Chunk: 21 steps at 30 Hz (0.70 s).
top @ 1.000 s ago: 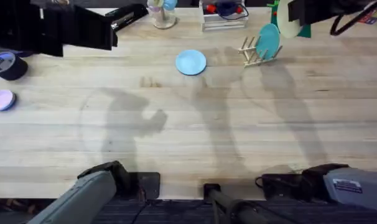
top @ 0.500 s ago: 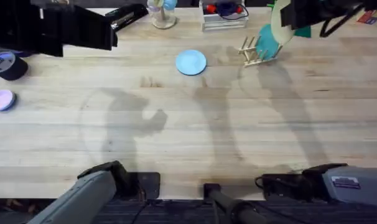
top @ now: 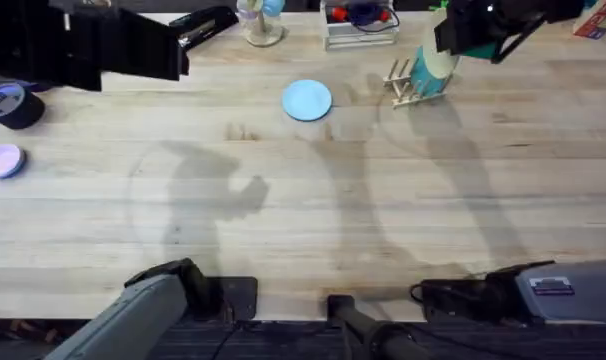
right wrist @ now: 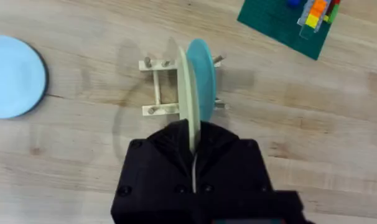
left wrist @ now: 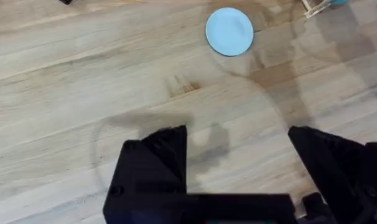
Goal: Pick up the plates from the table one by one and place each into a slot on the dish rack.
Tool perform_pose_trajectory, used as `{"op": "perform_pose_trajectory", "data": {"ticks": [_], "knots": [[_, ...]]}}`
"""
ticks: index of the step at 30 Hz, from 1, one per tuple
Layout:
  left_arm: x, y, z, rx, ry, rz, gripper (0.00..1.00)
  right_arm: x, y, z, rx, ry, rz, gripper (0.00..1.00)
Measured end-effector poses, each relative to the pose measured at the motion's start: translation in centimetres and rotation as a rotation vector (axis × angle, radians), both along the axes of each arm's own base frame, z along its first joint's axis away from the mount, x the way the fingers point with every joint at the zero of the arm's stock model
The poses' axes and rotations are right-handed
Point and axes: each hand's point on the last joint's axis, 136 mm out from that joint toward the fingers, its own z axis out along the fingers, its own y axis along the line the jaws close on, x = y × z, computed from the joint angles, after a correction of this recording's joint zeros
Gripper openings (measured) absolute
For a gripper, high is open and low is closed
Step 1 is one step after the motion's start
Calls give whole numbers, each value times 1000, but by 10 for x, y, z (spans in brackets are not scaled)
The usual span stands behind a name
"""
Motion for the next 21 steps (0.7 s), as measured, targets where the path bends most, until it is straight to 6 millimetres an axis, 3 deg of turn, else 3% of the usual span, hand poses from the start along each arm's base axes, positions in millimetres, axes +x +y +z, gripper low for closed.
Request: {"op": "perform_pose_trajectory", "data": {"ticks": [21], "knots": [[0,0,0,0,0,0,995,14,-4,-16,5,12,-21,30]]}}
